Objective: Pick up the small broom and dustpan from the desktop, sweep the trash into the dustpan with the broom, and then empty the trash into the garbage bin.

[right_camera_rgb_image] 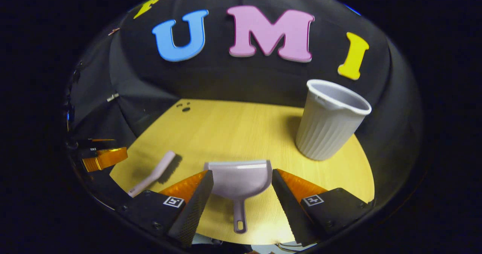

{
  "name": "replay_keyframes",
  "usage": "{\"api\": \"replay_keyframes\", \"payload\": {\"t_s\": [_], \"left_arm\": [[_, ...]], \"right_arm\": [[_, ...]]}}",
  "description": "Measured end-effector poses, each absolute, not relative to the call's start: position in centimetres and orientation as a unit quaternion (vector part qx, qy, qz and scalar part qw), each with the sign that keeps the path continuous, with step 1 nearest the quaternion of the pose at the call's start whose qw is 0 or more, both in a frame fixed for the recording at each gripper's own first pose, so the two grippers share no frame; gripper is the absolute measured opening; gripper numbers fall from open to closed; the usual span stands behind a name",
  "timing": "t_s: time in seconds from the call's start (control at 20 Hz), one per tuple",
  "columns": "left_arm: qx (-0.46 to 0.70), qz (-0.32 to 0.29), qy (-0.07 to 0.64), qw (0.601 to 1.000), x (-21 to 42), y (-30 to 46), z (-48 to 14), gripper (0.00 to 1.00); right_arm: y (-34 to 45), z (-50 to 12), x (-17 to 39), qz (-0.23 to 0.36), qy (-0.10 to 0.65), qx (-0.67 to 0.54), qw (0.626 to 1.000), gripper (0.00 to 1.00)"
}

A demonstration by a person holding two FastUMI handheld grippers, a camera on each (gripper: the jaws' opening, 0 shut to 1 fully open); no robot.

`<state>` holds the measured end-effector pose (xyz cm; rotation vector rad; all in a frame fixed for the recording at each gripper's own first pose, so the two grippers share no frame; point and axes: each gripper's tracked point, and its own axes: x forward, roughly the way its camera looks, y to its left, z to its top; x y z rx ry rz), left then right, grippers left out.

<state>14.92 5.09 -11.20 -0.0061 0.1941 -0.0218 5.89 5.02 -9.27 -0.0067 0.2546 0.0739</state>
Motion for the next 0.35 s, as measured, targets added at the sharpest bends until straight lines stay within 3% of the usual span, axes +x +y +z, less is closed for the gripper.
{"api": "replay_keyframes", "payload": {"t_s": [0.15,0.25,0.35], "left_arm": [[0.020,0.025,-0.017,0.999,11.4,4.9,-5.0,0.96],[0.020,0.062,-0.042,0.997,9.0,4.3,-4.0,0.96],[0.001,0.046,-0.060,0.997,7.3,2.4,-4.0,0.96]], "right_arm": [[6.4,-4.1,3.0,0.042,0.033,0.013,0.998,0.98],[6.5,-0.6,0.7,0.037,-0.033,0.021,0.999,0.97],[5.6,0.7,-1.1,0.013,-0.068,-0.006,0.998,0.97]]}}
